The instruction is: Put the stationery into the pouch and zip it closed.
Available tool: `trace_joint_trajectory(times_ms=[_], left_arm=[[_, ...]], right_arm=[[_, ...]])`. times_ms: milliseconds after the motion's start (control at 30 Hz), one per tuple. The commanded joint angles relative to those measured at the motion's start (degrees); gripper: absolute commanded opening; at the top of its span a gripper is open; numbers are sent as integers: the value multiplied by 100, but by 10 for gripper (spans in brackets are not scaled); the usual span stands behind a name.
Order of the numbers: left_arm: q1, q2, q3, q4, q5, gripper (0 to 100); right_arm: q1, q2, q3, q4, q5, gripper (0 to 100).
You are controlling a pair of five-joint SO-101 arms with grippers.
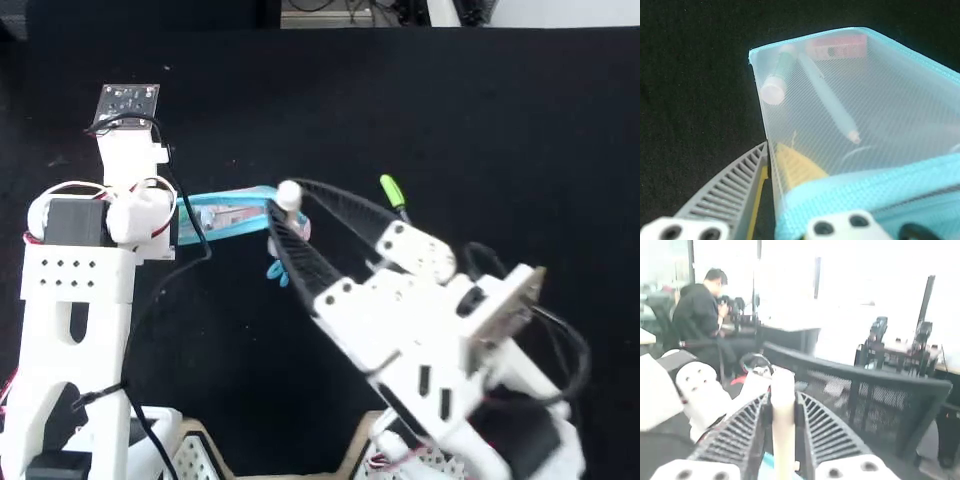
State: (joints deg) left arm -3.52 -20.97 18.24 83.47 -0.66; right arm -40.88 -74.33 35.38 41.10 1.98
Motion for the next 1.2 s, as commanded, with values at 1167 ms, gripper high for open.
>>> trace_joint_trajectory(times_ms=[1167], left_arm=[[-4, 211, 426, -18, 35, 30]], right_arm=[[-62, -31, 2299, -1099, -18, 184]])
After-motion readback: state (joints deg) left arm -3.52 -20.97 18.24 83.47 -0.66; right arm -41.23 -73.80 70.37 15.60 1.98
